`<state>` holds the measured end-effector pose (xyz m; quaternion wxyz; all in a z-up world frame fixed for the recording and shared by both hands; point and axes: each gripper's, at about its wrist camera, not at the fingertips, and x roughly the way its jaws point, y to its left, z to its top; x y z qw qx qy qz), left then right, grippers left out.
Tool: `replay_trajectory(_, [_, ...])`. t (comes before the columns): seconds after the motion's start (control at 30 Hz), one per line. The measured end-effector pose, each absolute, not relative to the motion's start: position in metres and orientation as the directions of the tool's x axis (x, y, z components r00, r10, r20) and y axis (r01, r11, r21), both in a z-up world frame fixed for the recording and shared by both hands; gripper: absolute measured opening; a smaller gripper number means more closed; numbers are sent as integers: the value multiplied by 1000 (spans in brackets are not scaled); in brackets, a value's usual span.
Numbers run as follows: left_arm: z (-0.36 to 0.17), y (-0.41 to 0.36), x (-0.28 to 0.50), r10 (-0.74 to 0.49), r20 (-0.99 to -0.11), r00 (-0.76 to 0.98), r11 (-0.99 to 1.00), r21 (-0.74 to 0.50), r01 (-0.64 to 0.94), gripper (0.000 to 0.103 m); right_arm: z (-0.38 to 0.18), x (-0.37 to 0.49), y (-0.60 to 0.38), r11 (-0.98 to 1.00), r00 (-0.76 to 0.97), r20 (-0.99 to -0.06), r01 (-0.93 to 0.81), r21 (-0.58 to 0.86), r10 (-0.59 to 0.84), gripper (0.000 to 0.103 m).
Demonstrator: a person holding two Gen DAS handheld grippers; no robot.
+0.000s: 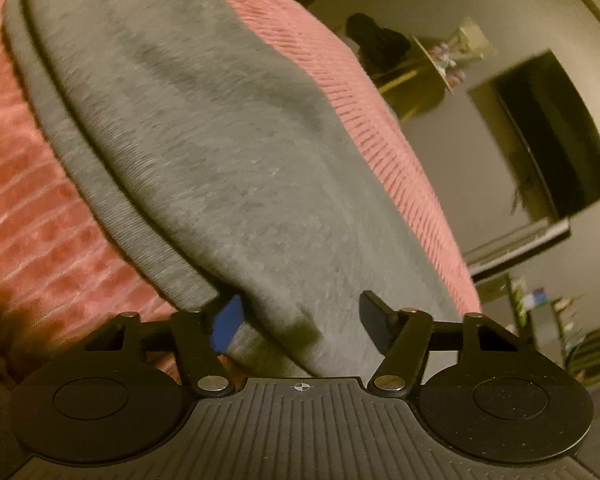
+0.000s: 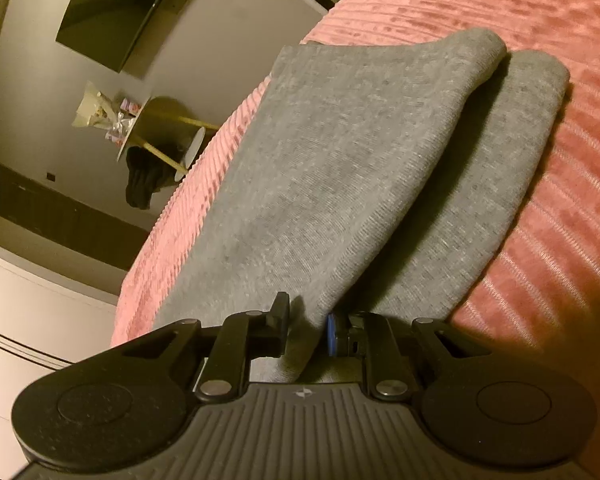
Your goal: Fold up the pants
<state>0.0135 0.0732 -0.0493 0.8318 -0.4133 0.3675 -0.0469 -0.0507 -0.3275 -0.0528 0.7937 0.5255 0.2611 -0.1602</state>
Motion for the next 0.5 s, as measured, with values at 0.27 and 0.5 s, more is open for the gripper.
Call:
replay_trajectory(0.27, [-52, 80, 10, -396, -582, 710, 619, -740, -261, 60, -54, -54, -331, 379, 813, -582, 528, 760, 36, 19])
replay_trajectory(0.5, [-65, 86, 15, -393, -587, 708, 590, -751, -296, 15, -55, -51, -326, 403, 810, -587, 530, 746, 23, 16])
